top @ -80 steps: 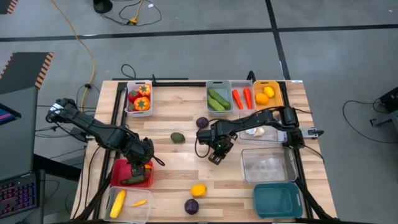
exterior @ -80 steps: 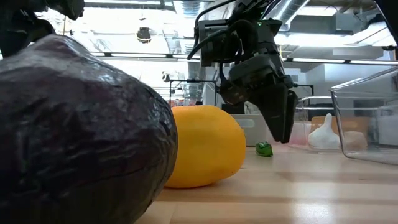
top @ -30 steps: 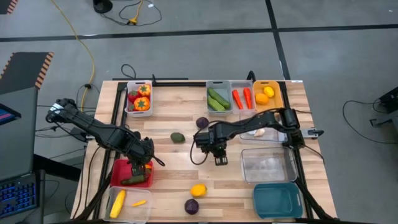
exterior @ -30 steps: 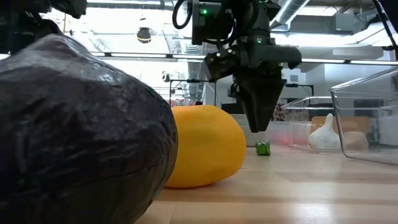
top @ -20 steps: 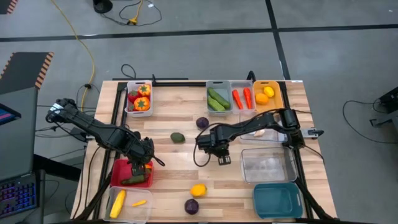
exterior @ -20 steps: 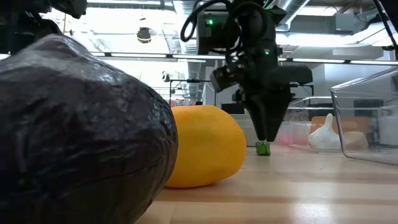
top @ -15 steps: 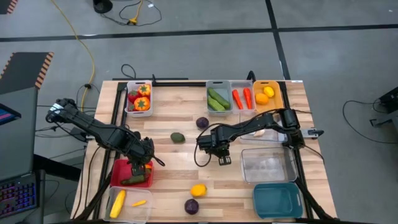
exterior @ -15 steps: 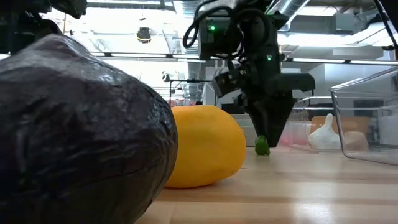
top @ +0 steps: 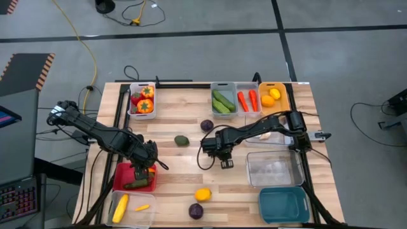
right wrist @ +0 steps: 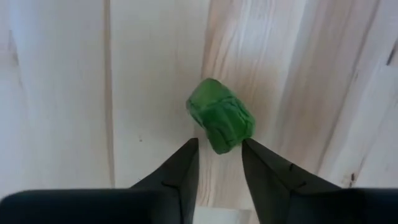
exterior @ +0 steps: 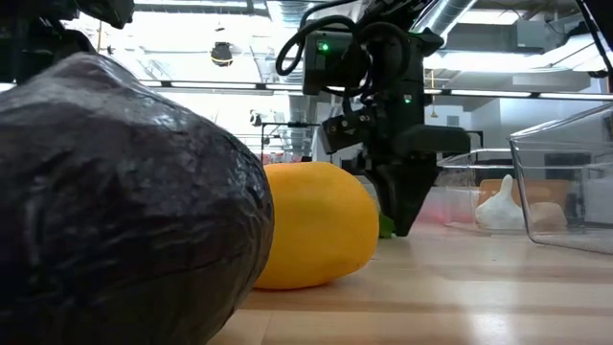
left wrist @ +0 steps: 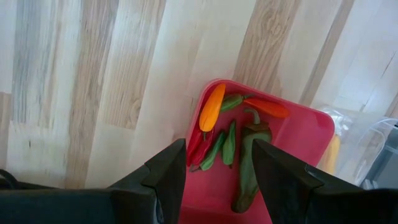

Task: Sort produce into baskets
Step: Put the green chili pepper into the red bin

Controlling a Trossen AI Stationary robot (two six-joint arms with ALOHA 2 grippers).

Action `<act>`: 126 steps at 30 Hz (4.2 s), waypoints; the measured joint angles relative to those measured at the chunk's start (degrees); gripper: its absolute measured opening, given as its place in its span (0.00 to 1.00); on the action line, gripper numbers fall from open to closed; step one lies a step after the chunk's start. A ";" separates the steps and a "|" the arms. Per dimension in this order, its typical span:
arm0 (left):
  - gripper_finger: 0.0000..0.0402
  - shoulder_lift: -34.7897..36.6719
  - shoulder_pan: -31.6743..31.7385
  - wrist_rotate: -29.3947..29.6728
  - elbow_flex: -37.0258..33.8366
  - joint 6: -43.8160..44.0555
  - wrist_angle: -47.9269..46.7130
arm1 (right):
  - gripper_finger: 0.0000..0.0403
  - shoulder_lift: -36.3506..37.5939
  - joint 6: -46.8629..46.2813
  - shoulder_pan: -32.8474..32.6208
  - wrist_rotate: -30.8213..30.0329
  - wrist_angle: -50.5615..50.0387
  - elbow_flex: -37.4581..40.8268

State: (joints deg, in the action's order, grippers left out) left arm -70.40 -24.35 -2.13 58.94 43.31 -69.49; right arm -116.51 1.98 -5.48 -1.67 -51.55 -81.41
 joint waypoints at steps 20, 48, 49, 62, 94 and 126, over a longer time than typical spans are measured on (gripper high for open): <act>0.42 -0.01 0.01 0.00 0.00 0.00 0.01 | 0.06 0.00 -0.03 -0.02 0.26 2.61 0.00; 0.42 -0.01 0.00 17.84 0.00 -9.15 19.08 | 0.05 0.00 -1.92 -0.09 0.42 13.88 0.00; 0.42 -0.01 0.01 19.06 0.00 -10.45 20.89 | 0.05 0.00 -1.95 -0.13 0.42 13.88 0.00; 0.48 -0.44 0.01 22.46 0.00 -21.00 36.65 | 0.07 5.66 -1.53 -0.15 0.35 9.53 -2.32; 0.68 -35.79 12.40 16.95 0.14 -22.69 67.49 | 0.08 29.51 -1.51 -0.14 -5.81 -8.71 -2.32; 0.16 -40.14 13.48 16.98 0.22 -24.70 69.32 | 0.08 29.14 -2.14 -0.13 -5.89 -9.49 -2.32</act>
State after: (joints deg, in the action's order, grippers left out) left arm -110.55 -10.87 14.85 59.16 18.61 -0.16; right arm -87.37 -0.16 -5.61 -7.56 -61.05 -83.72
